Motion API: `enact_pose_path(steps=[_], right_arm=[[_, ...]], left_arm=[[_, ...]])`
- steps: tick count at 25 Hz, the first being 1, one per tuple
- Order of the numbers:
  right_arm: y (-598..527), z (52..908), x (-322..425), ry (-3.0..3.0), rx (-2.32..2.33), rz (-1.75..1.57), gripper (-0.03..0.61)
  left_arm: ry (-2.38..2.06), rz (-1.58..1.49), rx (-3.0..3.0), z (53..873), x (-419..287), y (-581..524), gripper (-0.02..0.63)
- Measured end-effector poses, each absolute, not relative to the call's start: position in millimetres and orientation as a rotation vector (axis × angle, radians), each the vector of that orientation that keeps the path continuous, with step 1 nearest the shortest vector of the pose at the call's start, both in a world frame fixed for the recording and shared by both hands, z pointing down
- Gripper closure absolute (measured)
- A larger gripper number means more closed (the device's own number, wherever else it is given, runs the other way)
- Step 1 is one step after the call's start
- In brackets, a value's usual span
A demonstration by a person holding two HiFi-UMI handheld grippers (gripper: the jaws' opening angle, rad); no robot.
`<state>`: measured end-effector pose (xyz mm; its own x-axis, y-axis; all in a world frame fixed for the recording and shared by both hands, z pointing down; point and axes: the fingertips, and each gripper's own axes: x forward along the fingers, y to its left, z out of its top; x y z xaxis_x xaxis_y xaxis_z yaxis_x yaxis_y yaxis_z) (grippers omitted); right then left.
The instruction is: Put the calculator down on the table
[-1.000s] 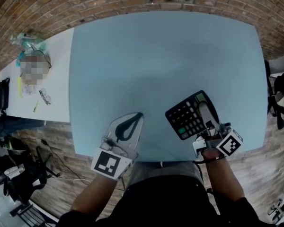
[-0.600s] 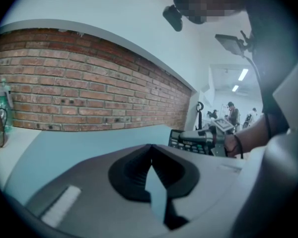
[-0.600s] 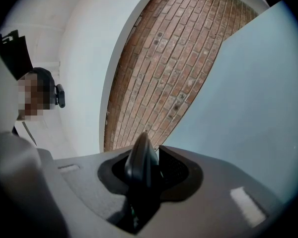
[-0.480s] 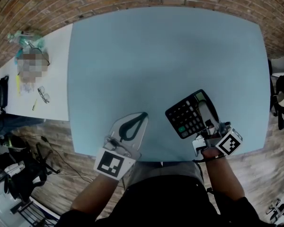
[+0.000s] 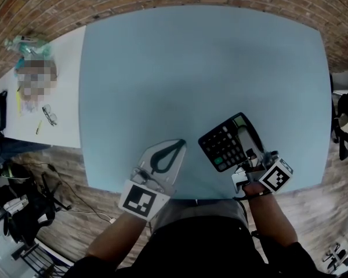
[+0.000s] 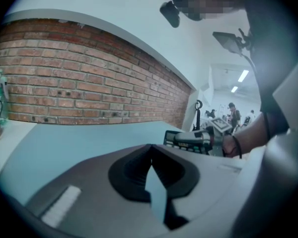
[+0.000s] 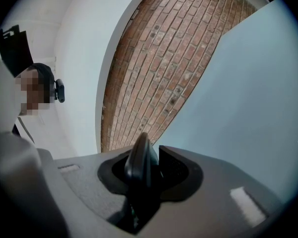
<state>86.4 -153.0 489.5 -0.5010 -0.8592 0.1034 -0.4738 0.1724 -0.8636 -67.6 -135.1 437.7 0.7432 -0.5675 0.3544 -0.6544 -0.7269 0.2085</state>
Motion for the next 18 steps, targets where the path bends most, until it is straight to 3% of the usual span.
enact_pose_path(steps=[18], right_arm=[[-156.9, 522.2, 77.0, 2.028, -1.283, -1.340, 0.479]], left_arm=[[-0.949, 0.418, 2.603, 455.9, -72.0, -135.7, 0.611]])
